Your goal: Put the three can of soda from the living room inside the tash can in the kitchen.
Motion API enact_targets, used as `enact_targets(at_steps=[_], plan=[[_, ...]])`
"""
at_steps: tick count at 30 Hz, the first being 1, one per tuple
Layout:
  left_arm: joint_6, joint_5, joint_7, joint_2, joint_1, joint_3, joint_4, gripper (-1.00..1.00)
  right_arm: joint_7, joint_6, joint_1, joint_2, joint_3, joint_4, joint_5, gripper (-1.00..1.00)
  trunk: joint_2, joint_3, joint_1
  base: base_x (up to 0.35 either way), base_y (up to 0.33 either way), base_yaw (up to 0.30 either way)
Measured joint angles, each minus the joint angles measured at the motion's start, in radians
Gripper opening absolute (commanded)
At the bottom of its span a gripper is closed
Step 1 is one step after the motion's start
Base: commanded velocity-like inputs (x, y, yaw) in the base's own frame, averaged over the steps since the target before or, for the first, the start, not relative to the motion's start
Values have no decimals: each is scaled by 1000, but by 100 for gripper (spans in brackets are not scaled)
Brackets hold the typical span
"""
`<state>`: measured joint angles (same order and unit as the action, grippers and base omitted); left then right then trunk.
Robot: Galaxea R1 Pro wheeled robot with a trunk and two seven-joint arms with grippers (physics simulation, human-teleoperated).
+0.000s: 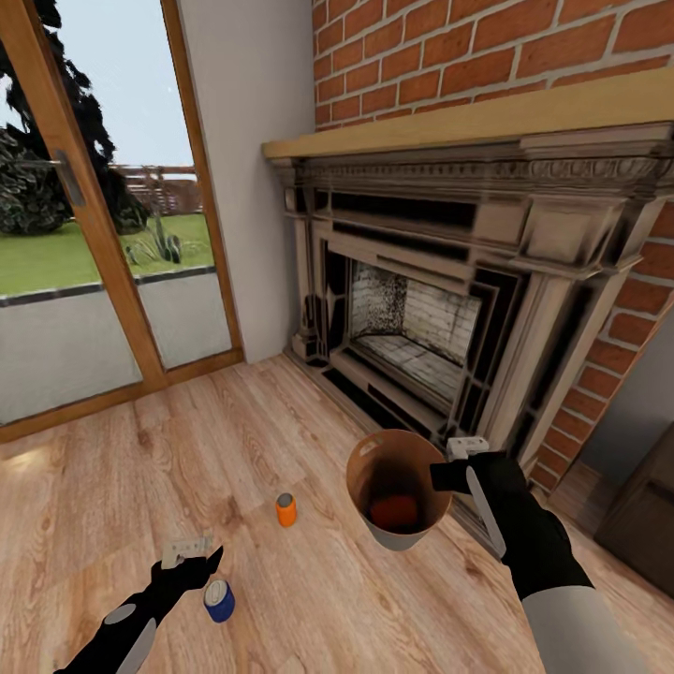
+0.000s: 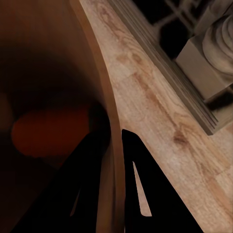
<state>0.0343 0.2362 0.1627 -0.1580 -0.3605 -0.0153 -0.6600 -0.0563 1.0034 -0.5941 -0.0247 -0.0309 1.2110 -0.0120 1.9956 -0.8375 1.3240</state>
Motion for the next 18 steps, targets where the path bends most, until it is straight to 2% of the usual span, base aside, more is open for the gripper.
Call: enact_targets(at_steps=[8,15,18], plan=[[0,0,0,0,0,0,0,100,0,0,1,0,0,0,2,-100,0,-2,0,21,0,0],[0,0,1,0,0,0,0,100,0,0,1,0,0,0,-1,-100,0,-11,0,200,0,0],[1,0,1,0,0,0,-1,100,0,0,1,1,-3,0,-4,-100,0,-13,0,72,0,0]])
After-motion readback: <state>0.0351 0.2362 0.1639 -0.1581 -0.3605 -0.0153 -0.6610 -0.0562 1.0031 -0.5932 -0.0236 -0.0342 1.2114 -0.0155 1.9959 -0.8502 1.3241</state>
